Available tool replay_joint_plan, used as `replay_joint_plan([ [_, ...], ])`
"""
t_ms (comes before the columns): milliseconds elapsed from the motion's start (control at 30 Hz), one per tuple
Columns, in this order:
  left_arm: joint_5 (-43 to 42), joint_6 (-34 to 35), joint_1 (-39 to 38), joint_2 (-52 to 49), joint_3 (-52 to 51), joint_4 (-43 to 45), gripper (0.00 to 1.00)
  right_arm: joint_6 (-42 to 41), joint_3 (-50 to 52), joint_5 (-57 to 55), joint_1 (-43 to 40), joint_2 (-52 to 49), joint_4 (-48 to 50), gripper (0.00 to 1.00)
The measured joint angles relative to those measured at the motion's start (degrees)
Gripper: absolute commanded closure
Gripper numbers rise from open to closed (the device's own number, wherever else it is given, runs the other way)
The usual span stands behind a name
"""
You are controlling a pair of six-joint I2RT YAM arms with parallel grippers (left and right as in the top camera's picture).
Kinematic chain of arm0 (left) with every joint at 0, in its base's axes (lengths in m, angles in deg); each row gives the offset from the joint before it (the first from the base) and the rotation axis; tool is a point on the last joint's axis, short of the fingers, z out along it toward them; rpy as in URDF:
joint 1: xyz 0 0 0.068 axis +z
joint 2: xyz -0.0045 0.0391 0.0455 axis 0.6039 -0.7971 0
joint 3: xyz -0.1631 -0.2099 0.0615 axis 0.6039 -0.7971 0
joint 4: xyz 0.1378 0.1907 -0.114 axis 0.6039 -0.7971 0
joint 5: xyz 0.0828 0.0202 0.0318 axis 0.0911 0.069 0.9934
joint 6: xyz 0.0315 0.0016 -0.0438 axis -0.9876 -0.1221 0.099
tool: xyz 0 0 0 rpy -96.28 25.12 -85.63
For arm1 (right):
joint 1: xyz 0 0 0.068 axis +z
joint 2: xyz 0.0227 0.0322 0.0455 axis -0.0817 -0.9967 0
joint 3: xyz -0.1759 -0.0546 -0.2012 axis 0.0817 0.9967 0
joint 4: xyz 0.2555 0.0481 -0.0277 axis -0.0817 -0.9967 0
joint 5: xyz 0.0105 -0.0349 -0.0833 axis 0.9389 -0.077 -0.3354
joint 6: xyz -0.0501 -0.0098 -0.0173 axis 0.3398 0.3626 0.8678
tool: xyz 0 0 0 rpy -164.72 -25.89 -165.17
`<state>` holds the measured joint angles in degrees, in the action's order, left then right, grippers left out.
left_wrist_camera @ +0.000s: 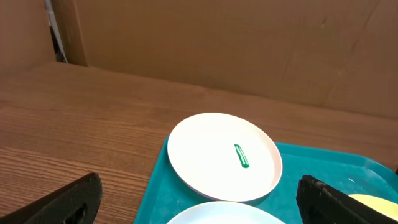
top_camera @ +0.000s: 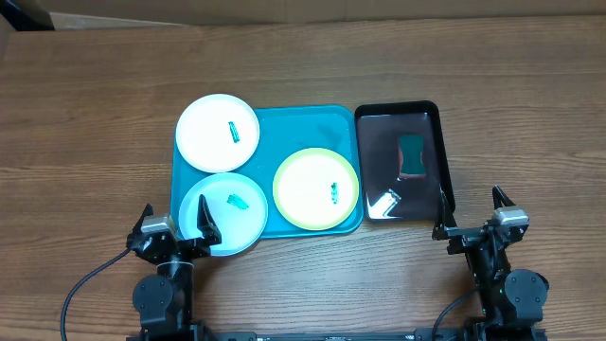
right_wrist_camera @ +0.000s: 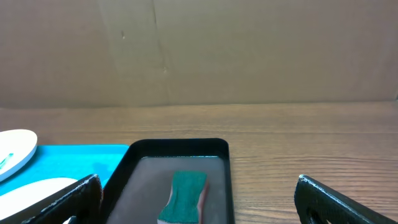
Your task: Clean dirty plates on tray and stack at the side
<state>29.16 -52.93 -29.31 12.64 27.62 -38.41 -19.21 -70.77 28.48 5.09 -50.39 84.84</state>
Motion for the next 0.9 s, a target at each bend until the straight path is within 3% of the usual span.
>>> replay_joint_plan([
  [233,0.2,0.0,0.0,0.0,0.0,0.3,0.00,0.0,0.0,0.0,0.0,0.0,0.0,0.00],
  [367,1.1,0.0,0.0,0.0,0.0,7.4,0.00,0.0,0.0,0.2,0.0,0.0,0.8,0.00],
  [633,1.2,0.5,0.0,0.1,0.0,7.6,0.00,-3.3,-0.7,7.8,0.0,0.0,-3.1,0.00],
  [767,-5.7,2.3,0.0,0.1,0.3,14.9,0.00,-5.4,-7.2,8.6,0.0,-0.9,-9.0,0.00],
  [900,-10.5,6.0,0.0,0.0,3.8,7.6,0.00,-6.3,-22.2,8.3,0.0,-6.1,-13.9,0.00],
])
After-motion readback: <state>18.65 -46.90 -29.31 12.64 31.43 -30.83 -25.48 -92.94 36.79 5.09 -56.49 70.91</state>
